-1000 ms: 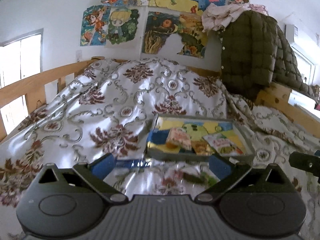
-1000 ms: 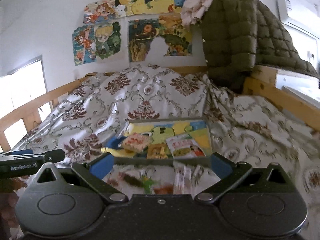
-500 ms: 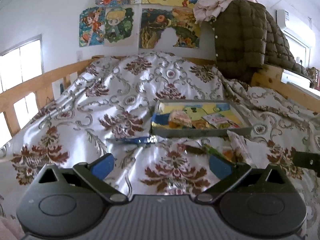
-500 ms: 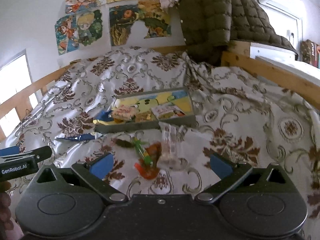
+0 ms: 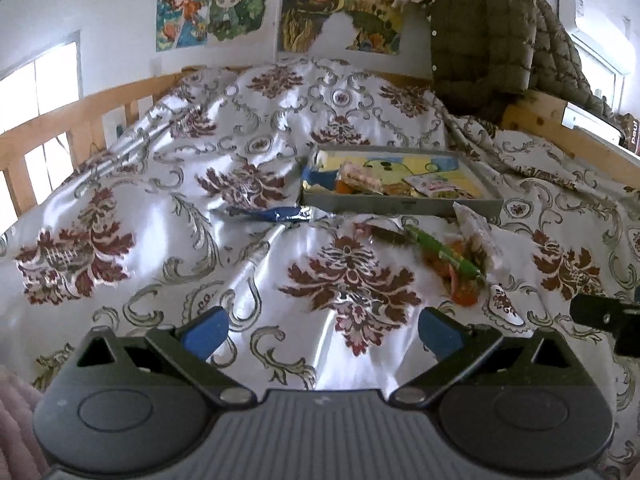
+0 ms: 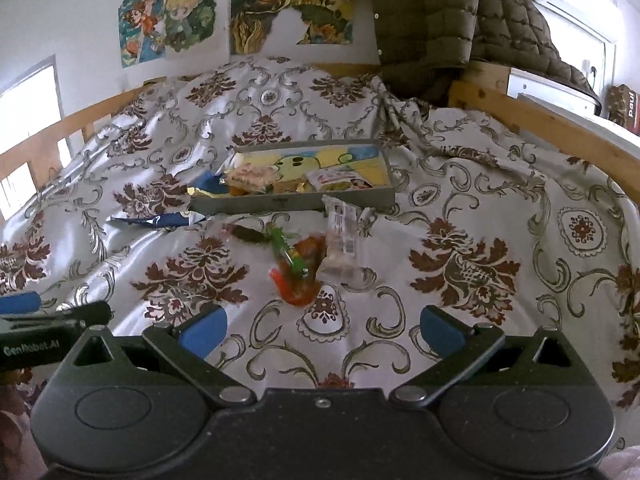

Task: Organize snacks
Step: 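Withdraw both open tools from the tray toward the remaining snacks, then grasp the dark blue stick packet with the left tool while the right tool grasps the brown jerky packet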

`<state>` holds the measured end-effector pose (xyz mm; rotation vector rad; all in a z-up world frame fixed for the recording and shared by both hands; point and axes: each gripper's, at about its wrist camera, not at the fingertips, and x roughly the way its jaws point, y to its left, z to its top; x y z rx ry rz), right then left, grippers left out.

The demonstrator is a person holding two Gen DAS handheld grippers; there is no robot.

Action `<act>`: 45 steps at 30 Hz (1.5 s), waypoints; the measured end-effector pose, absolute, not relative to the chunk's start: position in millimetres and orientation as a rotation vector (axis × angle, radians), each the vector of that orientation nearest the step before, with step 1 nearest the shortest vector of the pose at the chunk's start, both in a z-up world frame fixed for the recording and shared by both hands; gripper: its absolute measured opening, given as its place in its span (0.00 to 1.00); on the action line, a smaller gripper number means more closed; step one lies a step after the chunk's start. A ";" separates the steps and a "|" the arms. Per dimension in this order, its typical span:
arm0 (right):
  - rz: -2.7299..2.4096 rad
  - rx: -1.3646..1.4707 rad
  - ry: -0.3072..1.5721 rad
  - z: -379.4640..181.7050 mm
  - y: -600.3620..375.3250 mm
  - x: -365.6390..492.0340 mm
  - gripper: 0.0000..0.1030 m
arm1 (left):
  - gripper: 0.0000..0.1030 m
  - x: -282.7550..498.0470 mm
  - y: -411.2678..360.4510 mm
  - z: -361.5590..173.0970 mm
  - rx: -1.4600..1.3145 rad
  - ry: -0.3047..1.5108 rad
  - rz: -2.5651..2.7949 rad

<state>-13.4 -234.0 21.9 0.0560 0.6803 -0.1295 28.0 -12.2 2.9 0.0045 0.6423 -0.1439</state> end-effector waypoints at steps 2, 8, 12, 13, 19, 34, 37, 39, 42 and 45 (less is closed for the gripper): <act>-0.130 0.053 0.686 21.2 -233.6 -12.9 0.99 | 1.00 27.7 -12.4 3.9 0.017 0.641 -0.139; -0.135 0.055 0.685 21.4 -234.3 -11.2 0.99 | 1.00 30.0 -11.0 6.9 0.026 0.645 -0.137; -0.138 0.052 0.693 21.6 -233.7 -9.4 0.99 | 1.00 31.4 -9.0 8.1 0.016 0.657 -0.144; -0.137 0.053 0.696 21.4 -233.4 -8.8 0.99 | 1.00 31.7 -9.0 8.8 0.013 0.655 -0.146; -0.133 0.055 0.699 21.7 -231.7 -6.2 0.99 | 1.00 35.0 -11.8 8.3 0.014 0.697 -0.195; -0.140 0.052 0.692 24.6 -235.3 1.4 0.99 | 1.00 53.8 -3.5 5.0 0.000 0.762 -0.125; -0.133 0.044 0.679 26.7 -235.9 5.1 0.99 | 1.00 61.3 -1.5 4.1 -0.034 0.780 -0.118; -0.127 0.040 0.678 27.8 -236.6 9.5 0.99 | 1.00 66.3 -0.8 3.5 -0.051 0.792 -0.119; -0.109 0.031 0.681 28.4 -238.5 18.4 0.99 | 1.00 76.2 1.0 2.7 -0.060 0.808 -0.132; -0.068 0.013 0.688 29.0 -240.3 29.8 0.99 | 1.00 89.4 4.1 -0.5 -0.073 0.829 -0.149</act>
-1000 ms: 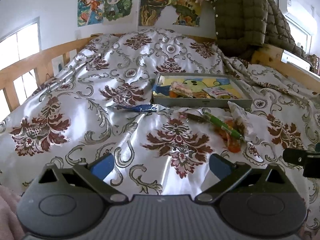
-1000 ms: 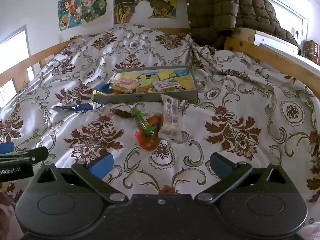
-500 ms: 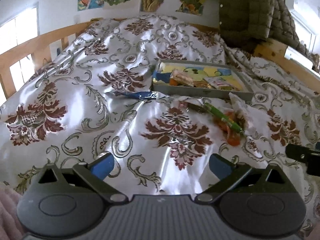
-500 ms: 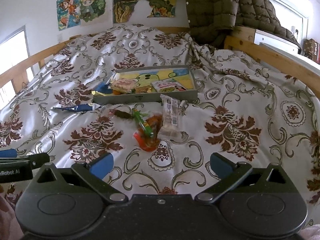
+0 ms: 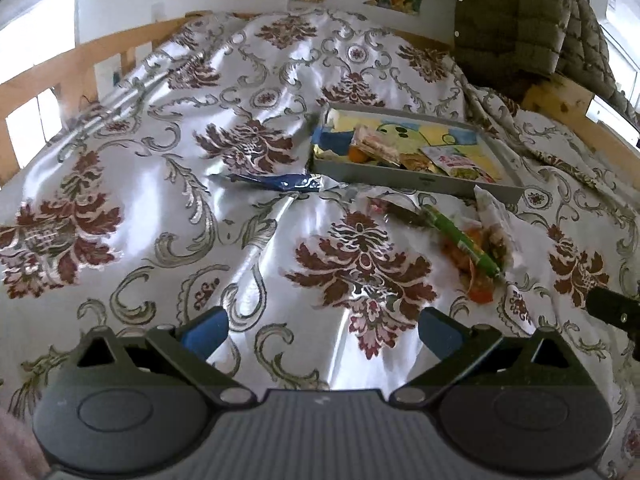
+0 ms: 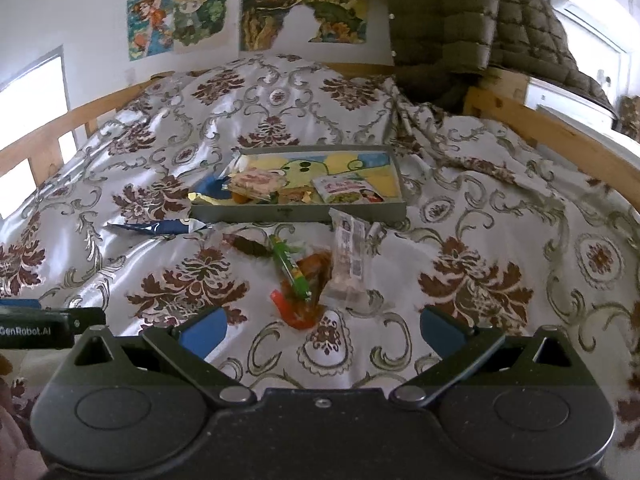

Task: Organize snacks
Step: 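Grasp the dark blue stick packet with the left tool while the right tool grasps the brown jerky packet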

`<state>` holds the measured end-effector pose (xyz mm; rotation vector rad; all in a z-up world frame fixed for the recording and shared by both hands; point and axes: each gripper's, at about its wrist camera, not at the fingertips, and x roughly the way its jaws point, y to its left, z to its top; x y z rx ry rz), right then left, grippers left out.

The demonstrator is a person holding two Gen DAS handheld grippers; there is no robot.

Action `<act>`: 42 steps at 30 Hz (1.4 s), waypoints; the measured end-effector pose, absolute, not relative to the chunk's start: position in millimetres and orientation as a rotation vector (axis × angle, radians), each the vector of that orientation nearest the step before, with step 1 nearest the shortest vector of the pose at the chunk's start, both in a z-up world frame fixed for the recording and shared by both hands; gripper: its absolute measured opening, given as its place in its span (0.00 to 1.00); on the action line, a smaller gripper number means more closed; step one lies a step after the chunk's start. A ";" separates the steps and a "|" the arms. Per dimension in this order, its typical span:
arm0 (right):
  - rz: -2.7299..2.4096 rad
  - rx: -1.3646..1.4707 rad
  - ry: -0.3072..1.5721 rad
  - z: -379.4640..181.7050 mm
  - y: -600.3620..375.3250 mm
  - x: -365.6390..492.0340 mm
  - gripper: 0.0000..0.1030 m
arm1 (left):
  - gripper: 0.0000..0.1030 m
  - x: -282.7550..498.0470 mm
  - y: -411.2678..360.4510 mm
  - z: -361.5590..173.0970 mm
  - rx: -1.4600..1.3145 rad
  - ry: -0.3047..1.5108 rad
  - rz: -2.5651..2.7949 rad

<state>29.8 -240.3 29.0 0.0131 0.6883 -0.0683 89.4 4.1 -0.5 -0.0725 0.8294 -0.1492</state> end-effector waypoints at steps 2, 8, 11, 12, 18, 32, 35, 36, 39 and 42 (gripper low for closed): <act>-0.020 0.004 0.686 29.5 -241.3 38.5 0.99 | 1.00 101.0 5.2 -3.5 -0.058 0.842 -0.153; 0.083 -0.040 0.689 24.1 -237.6 76.2 0.99 | 1.00 147.2 11.8 -10.4 0.027 0.893 -0.162; 0.138 -0.069 0.690 16.9 -234.9 100.8 0.99 | 1.00 175.6 16.6 -13.6 0.066 0.904 -0.187; 0.161 -0.080 0.696 13.5 -234.1 109.1 0.99 | 1.00 184.2 18.5 -15.3 0.078 0.904 -0.196; 0.375 -0.191 0.735 -15.0 -223.0 172.0 0.99 | 1.00 240.7 26.6 -29.7 0.221 0.839 -0.310; 0.611 -0.326 0.828 -71.9 -199.3 290.8 0.87 | 1.00 347.8 6.6 -69.2 0.498 0.850 -0.637; 0.625 -0.322 0.865 -79.8 -201.1 302.3 0.81 | 1.00 358.9 6.2 -77.2 0.513 0.900 -0.666; 0.628 -0.321 0.878 -82.5 -201.8 305.4 0.80 | 0.99 361.0 7.3 -79.0 0.513 0.911 -0.677; 0.644 -0.329 0.902 -89.4 -203.7 310.6 0.79 | 0.96 368.7 6.9 -81.8 0.520 0.947 -0.698; 0.663 -0.357 0.919 -95.1 -201.6 314.2 0.79 | 0.89 376.0 7.9 -84.9 0.506 0.992 -0.723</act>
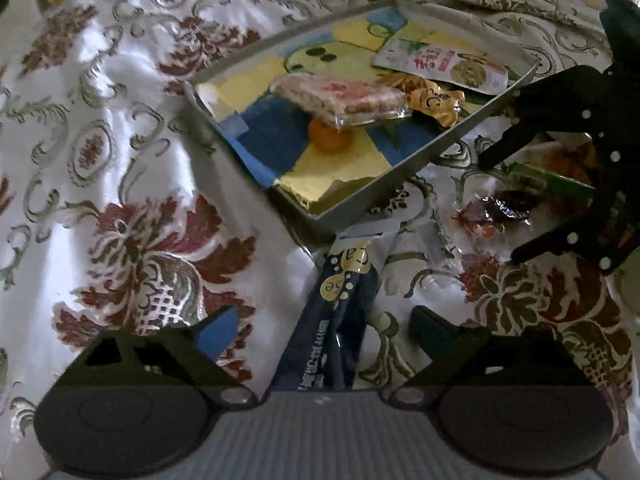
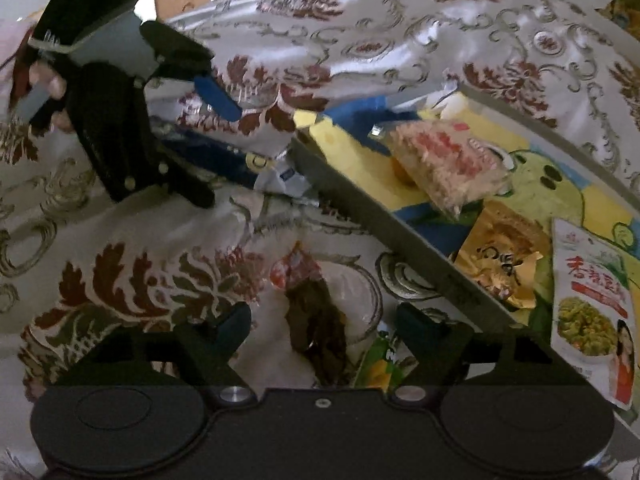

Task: Organize snacks
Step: 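Grasp the dark blue stick packet with the left tool while the right tool grasps the brown jerky packet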

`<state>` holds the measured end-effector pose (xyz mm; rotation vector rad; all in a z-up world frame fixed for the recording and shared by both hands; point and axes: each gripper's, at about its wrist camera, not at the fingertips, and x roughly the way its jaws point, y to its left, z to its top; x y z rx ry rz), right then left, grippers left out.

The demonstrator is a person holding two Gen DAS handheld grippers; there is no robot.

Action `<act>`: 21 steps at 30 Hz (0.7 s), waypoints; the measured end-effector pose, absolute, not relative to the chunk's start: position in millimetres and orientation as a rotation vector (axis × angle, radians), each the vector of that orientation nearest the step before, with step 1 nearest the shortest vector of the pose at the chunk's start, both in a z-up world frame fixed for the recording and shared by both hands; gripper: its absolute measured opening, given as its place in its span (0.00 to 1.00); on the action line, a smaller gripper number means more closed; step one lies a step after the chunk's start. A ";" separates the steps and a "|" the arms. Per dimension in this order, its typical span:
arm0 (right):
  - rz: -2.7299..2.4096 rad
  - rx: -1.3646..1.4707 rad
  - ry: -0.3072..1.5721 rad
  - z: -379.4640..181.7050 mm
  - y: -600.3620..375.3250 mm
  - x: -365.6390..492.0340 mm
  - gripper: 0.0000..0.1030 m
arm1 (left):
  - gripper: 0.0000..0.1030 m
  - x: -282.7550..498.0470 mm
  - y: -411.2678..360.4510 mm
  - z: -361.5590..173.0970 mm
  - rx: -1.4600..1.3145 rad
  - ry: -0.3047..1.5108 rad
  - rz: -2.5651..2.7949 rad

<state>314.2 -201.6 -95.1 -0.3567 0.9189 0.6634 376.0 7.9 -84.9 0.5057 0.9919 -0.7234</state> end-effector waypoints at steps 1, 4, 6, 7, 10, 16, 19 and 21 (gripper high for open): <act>0.671 -0.366 0.917 -96.1 -200.4 315.2 0.79 | 0.84 378.3 9.3 -85.6 0.496 1.007 -0.733; 0.686 -0.391 0.911 -96.5 -197.0 317.4 0.77 | 0.75 382.2 12.3 -85.3 0.472 1.022 -0.749; 0.694 -0.418 0.909 -95.5 -194.8 317.6 0.68 | 0.64 383.5 13.6 -83.9 0.448 1.030 -0.759; 0.703 -0.429 0.908 -94.6 -193.9 318.3 0.66 | 0.56 383.6 13.3 -83.0 0.441 1.036 -0.763; 0.735 -0.465 0.908 -92.1 -190.3 318.1 0.60 | 0.45 381.7 11.7 -81.2 0.437 1.049 -0.770; 0.744 -0.491 0.907 -92.7 -183.0 320.5 0.48 | 0.40 382.9 12.5 -79.8 0.383 1.077 -0.741; 0.730 -0.473 0.891 -89.6 -185.0 318.8 0.46 | 0.37 379.3 14.0 -75.0 0.326 1.081 -0.680; 0.711 -0.449 0.875 -87.3 -187.3 315.1 0.46 | 0.36 371.2 12.0 -70.7 0.317 1.066 -0.641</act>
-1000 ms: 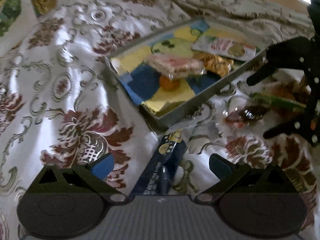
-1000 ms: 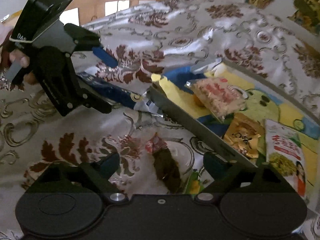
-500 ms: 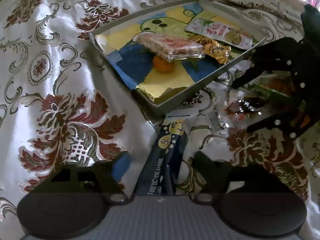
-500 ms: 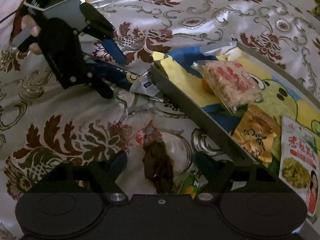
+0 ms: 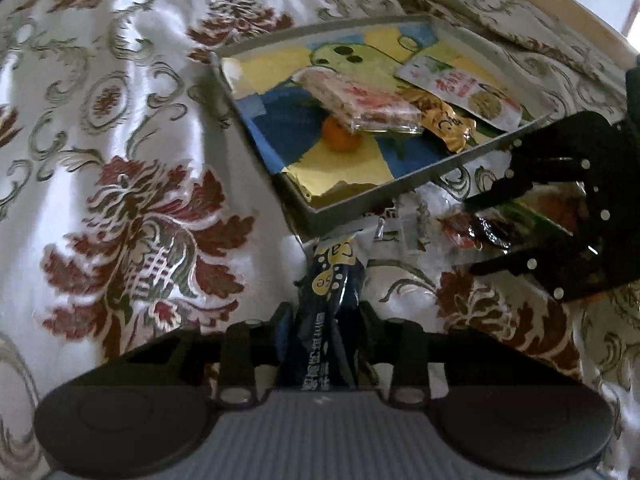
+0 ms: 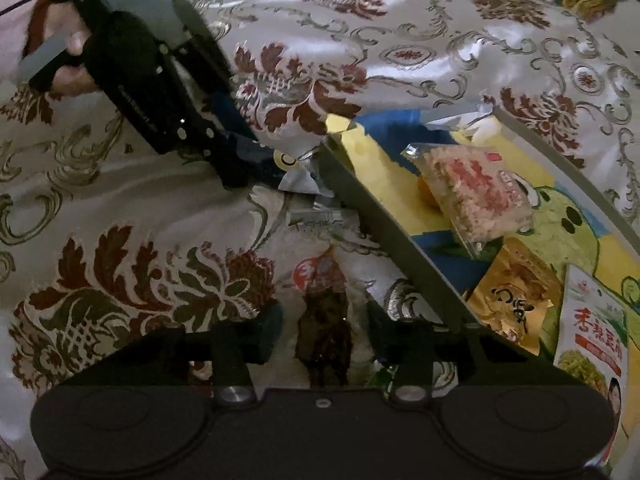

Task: Organize snacks
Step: 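Grasp the dark blue stick packet with the left tool while the right tool grasps the brown jerky packet, then carry the blue stick packet and jerky packet into the frog tray and open both tools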

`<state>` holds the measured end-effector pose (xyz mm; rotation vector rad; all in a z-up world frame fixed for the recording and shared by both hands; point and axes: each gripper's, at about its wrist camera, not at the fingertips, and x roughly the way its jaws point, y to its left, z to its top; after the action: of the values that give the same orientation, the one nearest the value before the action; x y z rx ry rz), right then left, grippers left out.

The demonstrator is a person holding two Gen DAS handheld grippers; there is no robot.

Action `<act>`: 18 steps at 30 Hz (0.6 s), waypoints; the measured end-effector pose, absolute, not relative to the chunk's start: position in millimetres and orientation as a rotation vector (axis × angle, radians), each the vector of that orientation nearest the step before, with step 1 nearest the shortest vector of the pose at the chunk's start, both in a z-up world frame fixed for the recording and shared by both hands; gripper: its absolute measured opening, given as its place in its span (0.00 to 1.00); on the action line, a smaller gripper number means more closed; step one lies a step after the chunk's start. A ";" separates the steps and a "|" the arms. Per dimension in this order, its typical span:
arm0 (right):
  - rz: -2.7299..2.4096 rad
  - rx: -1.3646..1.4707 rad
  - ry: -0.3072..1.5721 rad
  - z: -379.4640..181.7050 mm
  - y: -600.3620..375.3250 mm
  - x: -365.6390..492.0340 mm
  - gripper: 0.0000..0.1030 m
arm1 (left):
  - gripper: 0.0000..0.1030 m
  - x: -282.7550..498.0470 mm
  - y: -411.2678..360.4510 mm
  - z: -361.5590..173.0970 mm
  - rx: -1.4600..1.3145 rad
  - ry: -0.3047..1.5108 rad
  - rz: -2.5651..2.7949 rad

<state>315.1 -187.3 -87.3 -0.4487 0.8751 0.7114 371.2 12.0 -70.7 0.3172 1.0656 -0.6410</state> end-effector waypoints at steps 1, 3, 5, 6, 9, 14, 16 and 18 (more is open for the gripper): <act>0.703 -0.442 0.864 -86.4 -187.2 313.4 0.46 | 0.36 366.8 10.5 -69.1 0.321 1.054 -0.625; 0.685 -0.428 0.835 -83.8 -187.0 308.1 0.46 | 0.36 357.8 8.0 -65.3 0.322 1.030 -0.598; 0.666 -0.405 0.809 -80.7 -186.0 303.9 0.45 | 0.36 351.3 6.9 -60.9 0.315 0.997 -0.578; 0.661 -0.396 0.797 -79.1 -185.1 302.3 0.45 | 0.36 347.5 7.4 -57.4 0.300 0.977 -0.570; 0.645 -0.363 0.768 -75.0 -183.1 299.1 0.45 | 0.36 340.3 8.5 -50.3 0.256 0.946 -0.546; 0.599 -0.292 0.728 -70.5 -182.4 298.7 0.45 | 0.36 328.8 12.0 -44.5 0.215 0.901 -0.503; 0.578 -0.264 0.710 -67.6 -183.1 298.8 0.45 | 0.36 325.1 15.7 -40.8 0.190 0.881 -0.479; 0.561 -0.236 0.697 -65.0 -184.8 298.5 0.45 | 0.36 323.9 19.2 -36.6 0.166 0.868 -0.456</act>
<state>298.5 -184.8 -65.0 -0.2355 0.6969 0.5608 323.9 19.2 -36.6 0.1664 0.8683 -0.4560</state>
